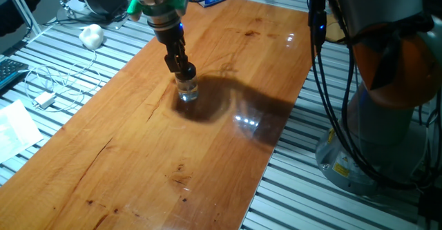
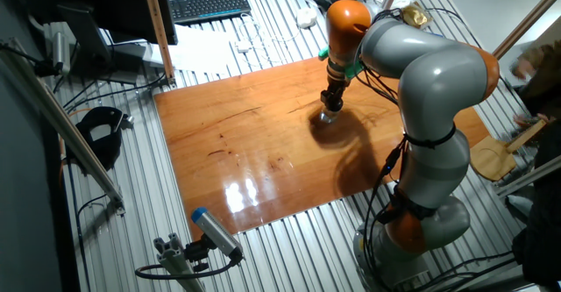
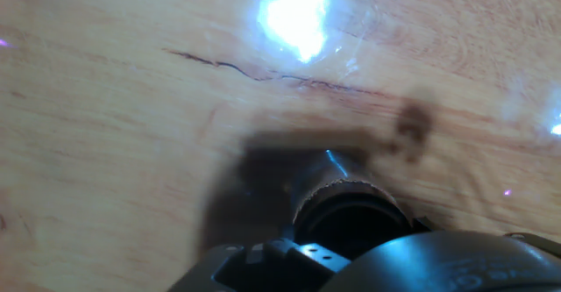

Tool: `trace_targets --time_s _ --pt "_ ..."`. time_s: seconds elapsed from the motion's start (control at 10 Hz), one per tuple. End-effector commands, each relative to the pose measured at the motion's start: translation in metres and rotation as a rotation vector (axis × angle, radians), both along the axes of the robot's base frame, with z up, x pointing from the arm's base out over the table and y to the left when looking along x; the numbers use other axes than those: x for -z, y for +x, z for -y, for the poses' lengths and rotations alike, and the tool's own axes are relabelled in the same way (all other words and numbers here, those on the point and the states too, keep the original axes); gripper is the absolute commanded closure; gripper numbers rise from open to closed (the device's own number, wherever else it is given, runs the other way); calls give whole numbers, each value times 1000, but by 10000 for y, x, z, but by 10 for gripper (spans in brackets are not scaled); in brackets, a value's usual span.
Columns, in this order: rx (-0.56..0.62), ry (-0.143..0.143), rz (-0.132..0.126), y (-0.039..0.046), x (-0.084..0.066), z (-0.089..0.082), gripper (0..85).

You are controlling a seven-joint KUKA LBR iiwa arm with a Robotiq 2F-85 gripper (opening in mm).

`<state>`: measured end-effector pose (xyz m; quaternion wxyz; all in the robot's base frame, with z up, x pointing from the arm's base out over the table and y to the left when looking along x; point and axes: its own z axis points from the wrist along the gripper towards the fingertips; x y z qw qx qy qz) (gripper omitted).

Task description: Screw the lid onto the jar

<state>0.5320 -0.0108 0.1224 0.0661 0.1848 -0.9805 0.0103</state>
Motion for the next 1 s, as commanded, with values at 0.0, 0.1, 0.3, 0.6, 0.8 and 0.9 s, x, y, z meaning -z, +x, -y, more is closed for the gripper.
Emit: trace_targets --time_s 0.0,0.1,0.3,0.6,0.8,0.9 --pt "12 -9 -8 -8 5 -4 340" --pt "25 -11 -9 -6 5 -7 340" --pt "44 -13 -6 -4 2 -4 340" --pt "89 -12 -7 -5 -1 0 340" --pt "121 -13 -3 -5 -1 -1 340" --pt "138 -8 2 -6 -5 0 340"
